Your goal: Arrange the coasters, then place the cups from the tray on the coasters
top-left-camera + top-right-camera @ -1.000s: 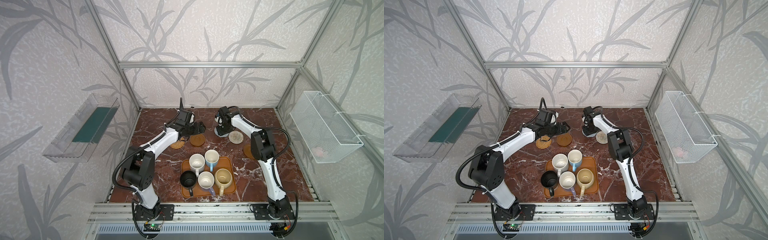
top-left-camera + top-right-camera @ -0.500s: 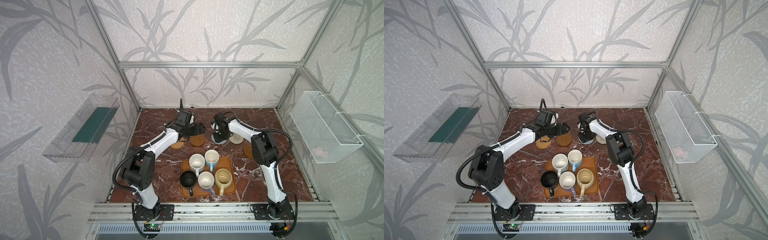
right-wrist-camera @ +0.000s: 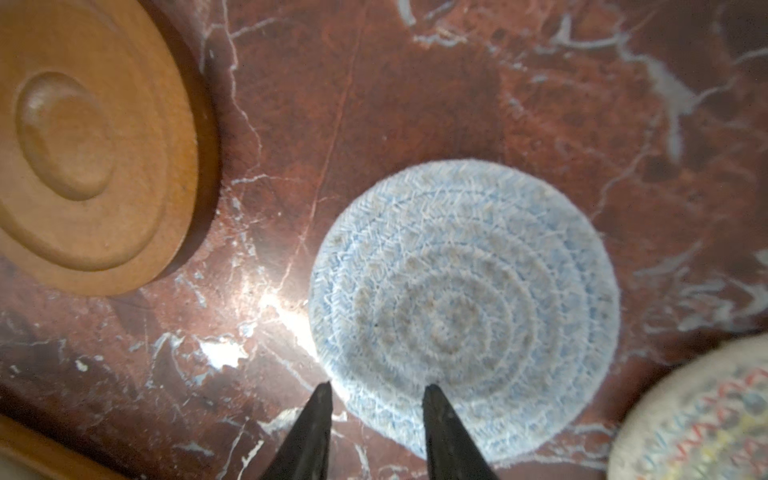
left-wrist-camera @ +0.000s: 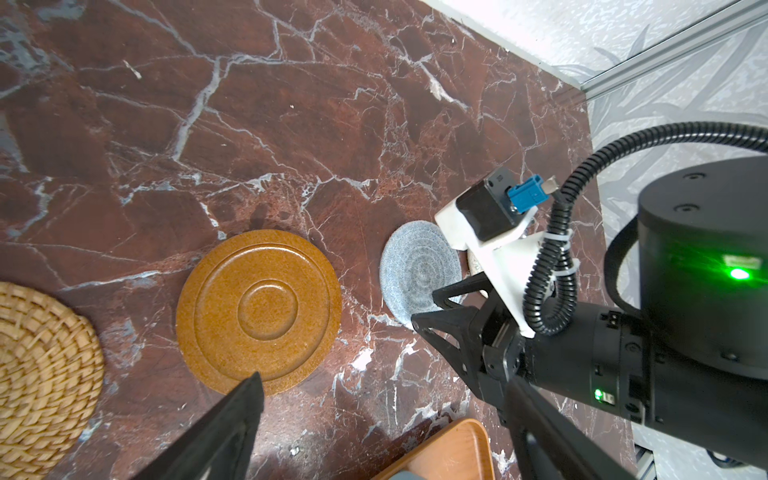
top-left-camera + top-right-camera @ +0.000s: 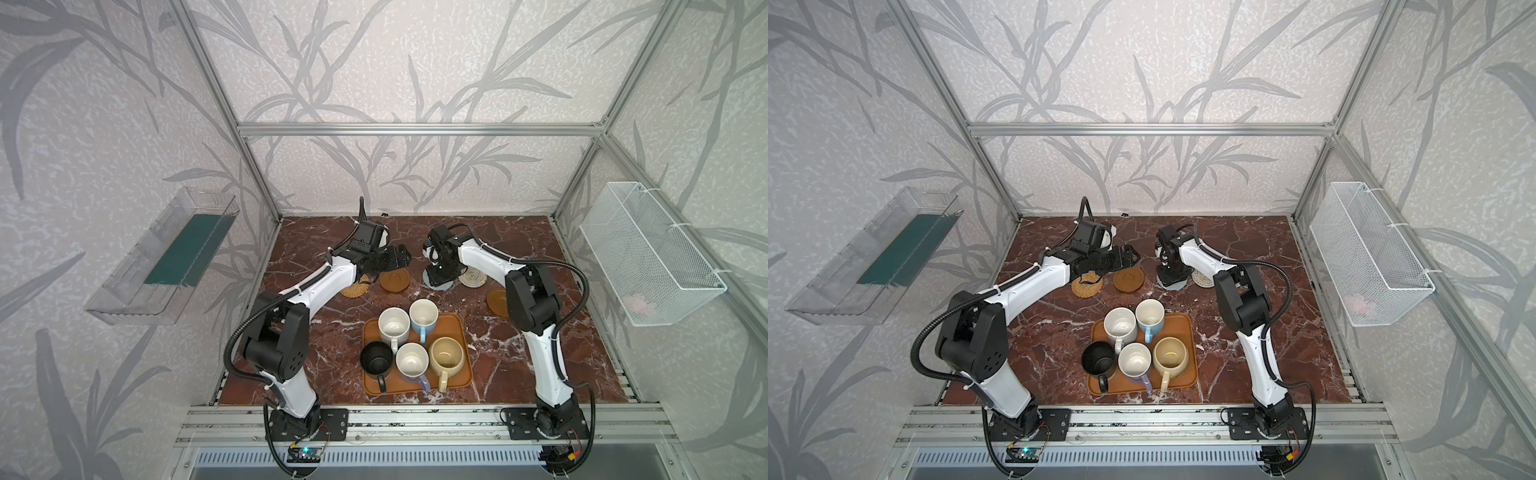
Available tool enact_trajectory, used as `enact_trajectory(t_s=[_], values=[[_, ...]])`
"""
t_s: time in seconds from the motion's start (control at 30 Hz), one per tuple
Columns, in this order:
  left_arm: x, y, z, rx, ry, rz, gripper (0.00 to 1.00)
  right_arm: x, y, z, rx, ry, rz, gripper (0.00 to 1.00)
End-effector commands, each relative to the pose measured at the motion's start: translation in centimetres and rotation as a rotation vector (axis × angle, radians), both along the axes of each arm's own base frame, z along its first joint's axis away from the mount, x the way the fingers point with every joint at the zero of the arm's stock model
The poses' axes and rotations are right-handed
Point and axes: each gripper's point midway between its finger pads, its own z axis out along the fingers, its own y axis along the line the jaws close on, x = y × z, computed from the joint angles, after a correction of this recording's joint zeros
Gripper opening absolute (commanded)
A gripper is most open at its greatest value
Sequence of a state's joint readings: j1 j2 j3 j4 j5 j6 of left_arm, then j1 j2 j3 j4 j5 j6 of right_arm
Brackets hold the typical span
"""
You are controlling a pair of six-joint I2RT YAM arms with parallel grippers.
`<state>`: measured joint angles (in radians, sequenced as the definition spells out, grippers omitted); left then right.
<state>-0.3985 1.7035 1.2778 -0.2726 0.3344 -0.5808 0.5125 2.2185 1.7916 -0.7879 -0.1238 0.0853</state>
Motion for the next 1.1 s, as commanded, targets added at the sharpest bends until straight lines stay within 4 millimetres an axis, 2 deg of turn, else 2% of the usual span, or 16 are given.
enact_trajectory(t_s=[0.0,0.2,0.27,0.37,0.4,0.43,0.5,0.6,0.73,0.83,0.9,1.0,1.07], values=[[-0.4,0.3,2.8,-0.028,-0.054,0.016,0.93,-0.1,0.3,5.1,0.058,-0.08,-0.014,0.39],[-1.1,0.1,4.8,-0.068,-0.076,0.014,0.93,-1.6,-0.4,8.6,0.118,-0.148,-0.032,0.41],[-1.3,-0.1,5.6,-0.097,-0.083,0.011,0.94,-2.5,-0.9,10.0,0.143,-0.183,-0.044,0.52],[-1.6,-0.6,7.3,-0.156,-0.104,0.013,0.99,-3.9,-2.0,12.0,0.167,-0.238,-0.059,0.86],[-1.7,-0.8,8.0,-0.171,-0.112,0.01,0.99,-4.4,-2.5,12.1,0.162,-0.247,-0.068,0.94],[-1.8,-1.1,8.7,-0.183,-0.119,0.006,0.99,-4.9,-3.1,13.6,0.171,-0.285,-0.079,0.99],[-1.8,-1.5,10.2,-0.195,-0.144,0.005,0.99,-5.5,-4.3,14.3,0.152,-0.322,-0.102,0.99],[-0.7,-2.0,12.9,-0.204,-0.208,0.008,0.99,-5.5,-6.1,15.1,0.161,-0.392,-0.146,0.99],[1.3,-2.4,15.7,-0.175,-0.251,0.041,0.99,-5.0,-8.8,14.5,0.192,-0.364,-0.213,0.99],[2.4,-2.7,15.7,-0.153,-0.266,0.088,0.99,-4.5,-9.7,13.6,0.245,-0.303,-0.253,0.99],[2.5,-3.4,14.8,-0.138,-0.262,0.095,0.99,-4.2,-10.2,12.8,0.252,-0.277,-0.262,0.99],[2.1,-5.4,12.9,-0.15,-0.242,0.029,0.99,-3.4,-10.8,11.6,0.221,-0.276,-0.256,0.99],[1.9,-6.6,11.9,-0.181,-0.218,-0.018,0.99,-2.8,-10.8,10.7,0.197,-0.276,-0.226,0.96]])
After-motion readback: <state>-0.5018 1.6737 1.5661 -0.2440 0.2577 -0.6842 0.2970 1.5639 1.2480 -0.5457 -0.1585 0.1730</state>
